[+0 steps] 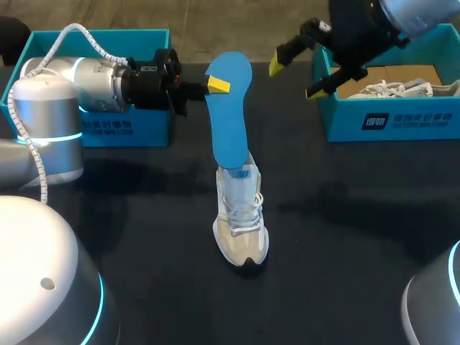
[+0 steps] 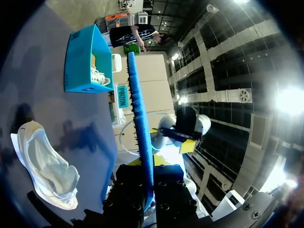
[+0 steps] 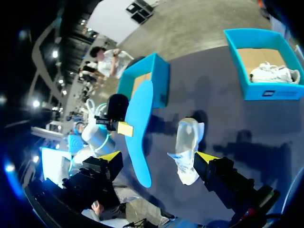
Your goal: Take the shoe out of the shoebox, open the shoe tongue, remove and reinsert the insole, then place the shoe into the shoebox
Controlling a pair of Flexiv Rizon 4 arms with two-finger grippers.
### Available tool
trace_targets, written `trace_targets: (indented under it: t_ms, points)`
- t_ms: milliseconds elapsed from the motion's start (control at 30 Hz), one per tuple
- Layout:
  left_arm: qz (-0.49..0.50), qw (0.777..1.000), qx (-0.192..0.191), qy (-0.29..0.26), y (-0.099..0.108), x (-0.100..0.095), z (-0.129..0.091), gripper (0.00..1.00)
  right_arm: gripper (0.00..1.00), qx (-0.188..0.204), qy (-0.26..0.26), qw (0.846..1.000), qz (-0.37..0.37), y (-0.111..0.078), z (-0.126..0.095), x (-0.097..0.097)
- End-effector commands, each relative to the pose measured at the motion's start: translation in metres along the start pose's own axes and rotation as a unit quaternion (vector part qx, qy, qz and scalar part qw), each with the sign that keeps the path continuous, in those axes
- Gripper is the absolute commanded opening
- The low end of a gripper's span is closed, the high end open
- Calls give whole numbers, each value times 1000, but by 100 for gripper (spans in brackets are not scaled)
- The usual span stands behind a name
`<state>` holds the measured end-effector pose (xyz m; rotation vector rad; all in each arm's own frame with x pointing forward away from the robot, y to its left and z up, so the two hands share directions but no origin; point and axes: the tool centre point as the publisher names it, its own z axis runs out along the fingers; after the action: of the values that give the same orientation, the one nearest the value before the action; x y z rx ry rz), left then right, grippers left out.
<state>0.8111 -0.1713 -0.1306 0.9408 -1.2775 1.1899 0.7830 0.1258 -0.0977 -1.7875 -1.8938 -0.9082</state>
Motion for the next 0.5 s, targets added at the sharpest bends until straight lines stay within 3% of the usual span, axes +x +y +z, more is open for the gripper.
trace_targets:
  t_ms: [33,500]
  points:
    - [-3,1000,-3,5,-2,-1,-1,0,100,3,264,965,-7,1,11,-9]
    - [2,1000,-1,-1,-3,-1,-2,0,100,-15,337,941,0,6,27,-14]
